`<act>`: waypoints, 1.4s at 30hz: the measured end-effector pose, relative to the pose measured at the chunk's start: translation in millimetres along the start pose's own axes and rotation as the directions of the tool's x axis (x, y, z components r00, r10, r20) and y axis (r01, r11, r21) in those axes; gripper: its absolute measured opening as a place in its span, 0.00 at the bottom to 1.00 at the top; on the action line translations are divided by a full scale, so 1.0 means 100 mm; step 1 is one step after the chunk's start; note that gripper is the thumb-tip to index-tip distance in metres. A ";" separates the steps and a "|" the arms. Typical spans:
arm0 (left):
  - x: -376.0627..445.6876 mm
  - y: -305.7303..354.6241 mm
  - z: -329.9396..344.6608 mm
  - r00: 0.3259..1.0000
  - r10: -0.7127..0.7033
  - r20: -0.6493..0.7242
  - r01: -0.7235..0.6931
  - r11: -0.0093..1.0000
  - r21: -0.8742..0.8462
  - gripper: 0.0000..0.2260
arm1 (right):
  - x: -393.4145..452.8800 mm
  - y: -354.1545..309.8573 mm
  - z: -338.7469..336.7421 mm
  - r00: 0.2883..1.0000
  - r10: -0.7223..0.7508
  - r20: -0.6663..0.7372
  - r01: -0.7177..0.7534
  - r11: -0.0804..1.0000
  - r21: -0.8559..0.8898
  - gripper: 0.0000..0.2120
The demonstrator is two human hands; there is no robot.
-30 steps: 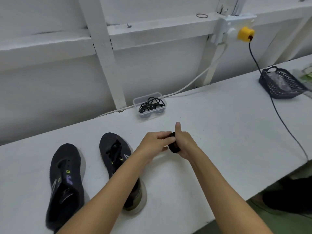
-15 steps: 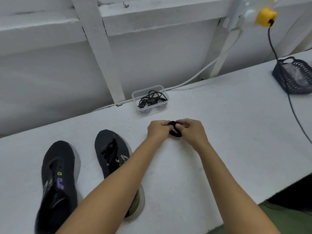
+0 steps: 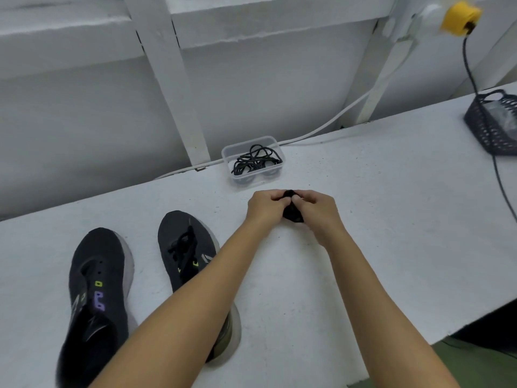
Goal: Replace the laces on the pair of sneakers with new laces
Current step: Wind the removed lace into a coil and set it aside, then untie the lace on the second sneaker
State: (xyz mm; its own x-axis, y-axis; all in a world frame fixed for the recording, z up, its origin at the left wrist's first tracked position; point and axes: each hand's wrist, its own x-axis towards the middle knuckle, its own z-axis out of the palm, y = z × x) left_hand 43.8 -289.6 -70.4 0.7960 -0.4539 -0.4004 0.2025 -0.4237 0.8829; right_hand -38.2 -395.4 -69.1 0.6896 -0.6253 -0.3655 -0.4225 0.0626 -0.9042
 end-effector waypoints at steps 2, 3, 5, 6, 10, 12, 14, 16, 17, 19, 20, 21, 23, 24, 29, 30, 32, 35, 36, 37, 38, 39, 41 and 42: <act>-0.05 0.01 0.04 0.994 0.075 -0.075 -0.069 0.994 0.084 0.10 | -0.03 -0.03 -0.01 0.993 -0.107 -0.050 0.094 0.972 -0.217 0.09; -0.05 0.01 0.05 0.988 0.123 -0.089 -0.109 0.983 0.145 0.09 | -0.04 -0.03 -0.02 0.989 -0.138 -0.058 0.114 0.945 -0.307 0.09; -0.06 -0.01 0.07 0.976 0.214 -0.037 -0.190 0.927 0.324 0.08 | -0.02 0.01 -0.04 0.983 -0.174 -0.053 0.138 0.902 -0.410 0.09; -0.06 -0.02 0.07 0.971 0.237 -0.003 -0.215 0.886 0.410 0.10 | -0.01 0.03 -0.05 0.981 -0.187 -0.052 0.145 0.886 -0.440 0.09; -0.04 -0.11 0.04 0.974 0.210 0.088 -0.221 0.783 0.582 0.11 | -0.02 0.18 -0.05 0.958 -0.259 -0.122 0.168 0.855 -0.491 0.09; -0.05 -0.11 -0.01 0.967 0.238 0.093 -0.248 0.785 0.567 0.12 | -0.05 0.22 -0.05 0.946 -0.298 -0.128 0.203 0.851 -0.484 0.06; -0.08 -0.08 -0.06 0.958 0.280 0.055 -0.267 0.812 0.519 0.11 | -0.07 0.22 -0.06 0.942 -0.320 -0.105 0.234 0.846 -0.480 0.06; -0.11 -0.03 -0.08 0.958 0.268 0.103 -0.279 0.784 0.555 0.08 | -0.09 0.19 -0.06 0.938 -0.336 -0.084 0.258 0.838 -0.481 0.08; -0.11 -0.02 -0.08 0.961 0.244 0.127 -0.271 0.765 0.585 0.10 | -0.11 0.18 -0.07 0.937 -0.340 -0.080 0.262 0.835 -0.484 0.08; -0.13 0.00 -0.11 0.969 0.200 0.143 -0.246 0.748 0.617 0.13 | -0.14 0.17 -0.07 0.932 -0.348 -0.104 0.259 0.837 -0.482 0.09; -0.16 0.01 -0.15 0.971 0.191 0.144 -0.239 0.749 0.618 0.12 | -0.16 0.16 -0.07 0.924 -0.362 -0.125 0.261 0.835 -0.484 0.10; -0.20 0.02 -0.20 0.970 0.192 0.151 -0.244 0.740 0.626 0.11 | -0.19 0.15 -0.07 0.913 -0.380 -0.148 0.267 0.831 -0.487 0.11; -0.29 0.03 -0.34 0.959 0.234 0.159 -0.281 0.713 0.643 0.13 | -0.28 0.10 -0.05 0.885 -0.427 -0.187 0.295 0.823 -0.485 0.11; -0.37 0.04 -0.42 0.952 0.268 0.145 -0.297 0.712 0.636 0.15 | -0.33 0.07 -0.02 0.872 -0.449 -0.195 0.317 0.821 -0.475 0.10; -0.86 0.05 -0.93 0.893 0.441 -0.092 -0.330 0.779 0.534 0.11 | -0.72 -0.04 0.31 0.874 -0.479 -0.078 0.428 0.837 -0.341 0.09; -0.98 0.03 -1.03 0.865 0.476 -0.160 -0.340 0.789 0.511 0.10 | -0.82 -0.03 0.39 0.883 -0.468 -0.045 0.435 0.849 -0.300 0.09; -1.22 -0.04 -1.20 0.826 0.485 -0.288 -0.327 0.828 0.455 0.09 | -1.00 -0.01 0.54 0.909 -0.417 0.024 0.413 0.887 -0.209 0.09; -1.55 -0.26 -1.38 0.821 0.386 -0.421 -0.241 0.902 0.358 0.09 | -1.23 0.06 0.71 0.941 -0.315 0.123 0.331 0.933 -0.144 0.07; -1.64 -0.35 -1.40 0.828 0.336 -0.449 -0.205 0.927 0.315 0.08 | -1.30 0.08 0.75 0.948 -0.283 0.146 0.302 0.943 -0.136 0.05; -1.72 -0.44 -1.42 0.837 0.283 -0.469 -0.168 0.948 0.272 0.08 | -1.36 0.11 0.77 0.954 -0.255 0.160 0.277 0.952 -0.129 0.04; -1.79 -0.53 -1.41 0.844 0.232 -0.483 -0.133 0.964 0.231 0.08 | -1.42 0.13 0.78 0.958 -0.233 0.168 0.255 0.959 -0.121 0.04; -1.86 -0.61 -1.41 0.852 0.189 -0.489 -0.103 0.975 0.198 0.08 | -1.48 0.16 0.79 0.961 -0.213 0.179 0.234 0.966 -0.106 0.04; -1.95 -0.74 -1.39 0.867 0.130 -0.481 -0.063 0.986 0.152 0.07 | -1.58 0.19 0.81 0.958 -0.190 0.216 0.210 0.975 -0.074 0.05; -1.99 -0.79 -1.38 0.875 0.115 -0.470 -0.057 0.989 0.137 0.07 | -1.63 0.20 0.82 0.954 -0.188 0.234 0.210 0.975 -0.069 0.06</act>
State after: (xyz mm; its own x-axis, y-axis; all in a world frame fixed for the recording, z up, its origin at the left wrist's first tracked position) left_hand -51.5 -57.5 -27.1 0.9880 -0.0781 -0.1334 0.0769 -0.5002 0.8625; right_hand -110.8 -228.4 -46.1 0.8749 -0.4264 -0.2299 -0.3082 -0.1239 -0.9432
